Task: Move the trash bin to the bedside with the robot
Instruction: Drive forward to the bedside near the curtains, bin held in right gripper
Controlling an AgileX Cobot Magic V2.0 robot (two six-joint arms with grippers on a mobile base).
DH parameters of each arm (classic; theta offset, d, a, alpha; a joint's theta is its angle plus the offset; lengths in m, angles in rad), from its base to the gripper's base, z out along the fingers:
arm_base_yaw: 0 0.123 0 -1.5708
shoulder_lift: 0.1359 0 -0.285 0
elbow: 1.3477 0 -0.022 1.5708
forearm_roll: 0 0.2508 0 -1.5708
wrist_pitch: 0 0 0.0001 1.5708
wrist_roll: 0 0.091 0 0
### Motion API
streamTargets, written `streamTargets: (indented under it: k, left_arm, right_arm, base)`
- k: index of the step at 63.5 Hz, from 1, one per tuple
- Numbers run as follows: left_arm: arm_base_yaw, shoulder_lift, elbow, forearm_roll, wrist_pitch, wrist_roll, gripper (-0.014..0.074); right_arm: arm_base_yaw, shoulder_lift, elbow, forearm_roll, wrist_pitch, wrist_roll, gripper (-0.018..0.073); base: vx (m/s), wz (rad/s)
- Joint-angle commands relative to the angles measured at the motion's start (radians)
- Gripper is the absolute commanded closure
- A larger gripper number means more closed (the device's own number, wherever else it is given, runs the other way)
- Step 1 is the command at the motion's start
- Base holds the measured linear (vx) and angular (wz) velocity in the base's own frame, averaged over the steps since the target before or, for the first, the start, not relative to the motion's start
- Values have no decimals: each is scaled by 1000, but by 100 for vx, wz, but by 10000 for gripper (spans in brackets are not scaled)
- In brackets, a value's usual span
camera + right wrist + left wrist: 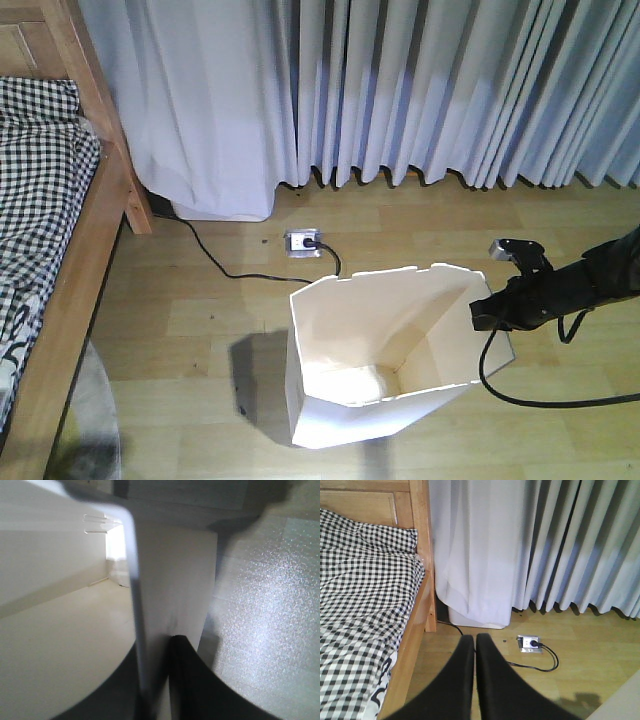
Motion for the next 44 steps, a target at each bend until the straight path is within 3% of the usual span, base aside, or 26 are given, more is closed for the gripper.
streamTargets:
  k: [1,44]
  left_arm:
    - [-3,-14,3,-2,-66,-4,603]
    - [-3,-14,3,-2,-66,-4,603]
  right_arm:
    - [-3,-80,-15,67,185,13,564]
    - [-3,-80,-15,67,185,13,564]
  base:
    - [14,1]
    - [10,3]
